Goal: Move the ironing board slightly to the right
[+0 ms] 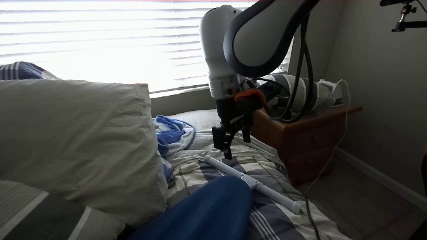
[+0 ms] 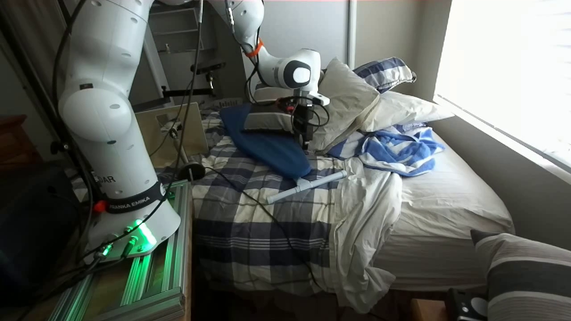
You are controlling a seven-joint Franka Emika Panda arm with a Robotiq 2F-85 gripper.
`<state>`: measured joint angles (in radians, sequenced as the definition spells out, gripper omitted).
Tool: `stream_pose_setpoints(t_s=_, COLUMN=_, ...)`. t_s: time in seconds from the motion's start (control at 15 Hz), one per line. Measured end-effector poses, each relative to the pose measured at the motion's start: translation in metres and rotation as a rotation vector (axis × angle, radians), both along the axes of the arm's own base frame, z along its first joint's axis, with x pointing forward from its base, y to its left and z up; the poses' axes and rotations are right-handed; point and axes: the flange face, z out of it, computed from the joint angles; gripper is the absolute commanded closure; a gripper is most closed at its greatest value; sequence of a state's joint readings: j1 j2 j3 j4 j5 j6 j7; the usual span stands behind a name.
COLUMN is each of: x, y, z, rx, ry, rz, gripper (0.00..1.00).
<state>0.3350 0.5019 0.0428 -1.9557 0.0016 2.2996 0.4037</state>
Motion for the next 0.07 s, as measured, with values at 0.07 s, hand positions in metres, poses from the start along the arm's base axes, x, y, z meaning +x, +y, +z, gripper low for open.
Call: stream_pose_setpoints(t_s=0.07, x=-0.0009, y=-0.0003, z=-0.001, rx=-0.001, ry=0.002, rz=0.001, gripper=0.0)
